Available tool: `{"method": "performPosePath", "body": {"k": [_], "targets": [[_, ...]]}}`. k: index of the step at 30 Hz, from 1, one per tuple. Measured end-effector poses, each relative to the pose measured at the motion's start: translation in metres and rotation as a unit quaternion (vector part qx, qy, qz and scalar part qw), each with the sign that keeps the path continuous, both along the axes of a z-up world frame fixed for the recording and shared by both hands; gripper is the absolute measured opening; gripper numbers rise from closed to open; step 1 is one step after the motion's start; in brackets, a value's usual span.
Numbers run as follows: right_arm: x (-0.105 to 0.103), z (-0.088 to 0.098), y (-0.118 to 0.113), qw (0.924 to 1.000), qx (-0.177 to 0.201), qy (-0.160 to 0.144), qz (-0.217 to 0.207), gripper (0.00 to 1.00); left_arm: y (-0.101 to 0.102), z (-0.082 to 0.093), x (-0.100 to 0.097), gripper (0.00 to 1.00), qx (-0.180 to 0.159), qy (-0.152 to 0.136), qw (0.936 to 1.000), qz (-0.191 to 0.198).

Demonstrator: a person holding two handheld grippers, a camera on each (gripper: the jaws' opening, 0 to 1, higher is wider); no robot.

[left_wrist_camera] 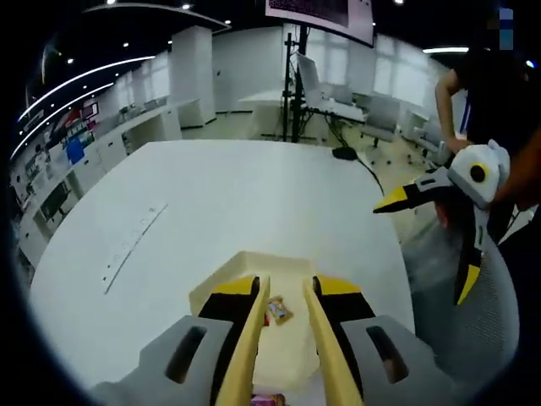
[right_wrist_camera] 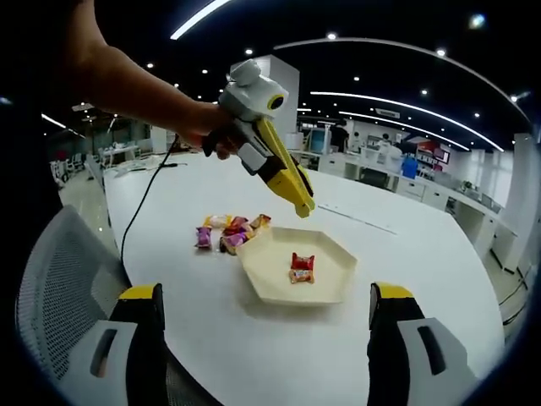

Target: Place the target food into the container with the food tongs after gripping and lifting it, then release it inside without dropping or visibly crushing the food.

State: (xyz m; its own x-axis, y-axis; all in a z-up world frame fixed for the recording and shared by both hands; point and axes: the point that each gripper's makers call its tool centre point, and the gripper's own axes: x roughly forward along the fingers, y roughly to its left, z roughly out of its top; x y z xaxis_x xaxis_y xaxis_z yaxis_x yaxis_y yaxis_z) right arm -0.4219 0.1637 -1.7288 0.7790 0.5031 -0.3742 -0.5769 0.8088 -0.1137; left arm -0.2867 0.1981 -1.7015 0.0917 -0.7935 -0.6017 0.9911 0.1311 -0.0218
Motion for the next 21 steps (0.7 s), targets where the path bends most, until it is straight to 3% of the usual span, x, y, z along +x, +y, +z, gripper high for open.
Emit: {"method": "performPosePath", "body": {"k": [13,21], "targets": [[-0.001,-0.003,0.002,0.9999,-0.002,0.008,0.006,0.99,0.064,0.005,0.008,0.22,0.002,-0.012,0.9996,0.025],[-0.002,-0.006,0.004,0.9998,-0.007,0.014,0.012,0.99,0.11,-0.002,0.017,0.22,0.009,-0.02,0.998,0.059]]}}
